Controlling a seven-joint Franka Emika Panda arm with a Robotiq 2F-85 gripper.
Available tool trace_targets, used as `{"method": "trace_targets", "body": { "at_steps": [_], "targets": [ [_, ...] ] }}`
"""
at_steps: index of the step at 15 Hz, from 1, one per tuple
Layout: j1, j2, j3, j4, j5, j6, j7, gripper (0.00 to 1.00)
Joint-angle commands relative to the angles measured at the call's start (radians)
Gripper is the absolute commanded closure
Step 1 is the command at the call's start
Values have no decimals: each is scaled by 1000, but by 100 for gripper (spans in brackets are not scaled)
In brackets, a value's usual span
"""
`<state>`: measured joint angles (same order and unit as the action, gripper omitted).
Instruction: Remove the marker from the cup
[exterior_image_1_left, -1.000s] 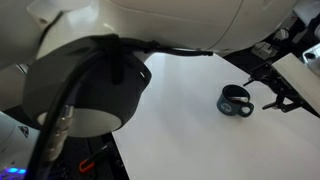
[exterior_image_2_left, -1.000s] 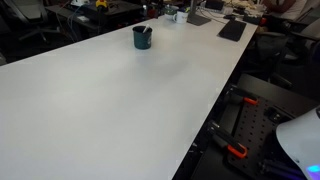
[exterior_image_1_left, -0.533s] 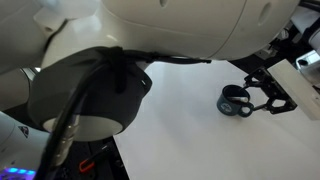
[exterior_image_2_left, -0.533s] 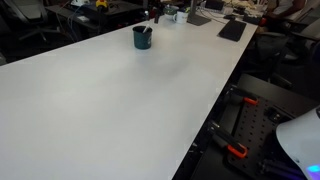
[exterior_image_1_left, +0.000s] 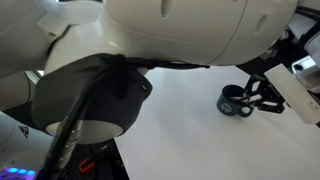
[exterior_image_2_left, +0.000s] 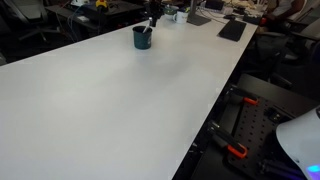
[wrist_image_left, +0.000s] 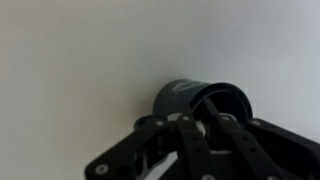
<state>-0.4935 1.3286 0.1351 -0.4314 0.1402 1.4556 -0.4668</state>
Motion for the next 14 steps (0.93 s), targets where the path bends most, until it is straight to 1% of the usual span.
{"method": "trace_targets", "body": {
  "at_steps": [1,2,3,4,5,6,14],
  "targets": [
    [-9,-16,8,-30,2,6,-30,100],
    [6,59,-10,109,17,-56,-24,100],
    [-9,-17,6,-30,1,-1,-28,100],
    [-10,-18,7,-31,3,-5,-15,74],
    [-9,-17,6,-30,1,-5,-18,72],
    [-8,-18,3,-30,-2,-7,-16,66],
    [-4,-25,-1,-20,-7,7,-11,5]
  ]
}}
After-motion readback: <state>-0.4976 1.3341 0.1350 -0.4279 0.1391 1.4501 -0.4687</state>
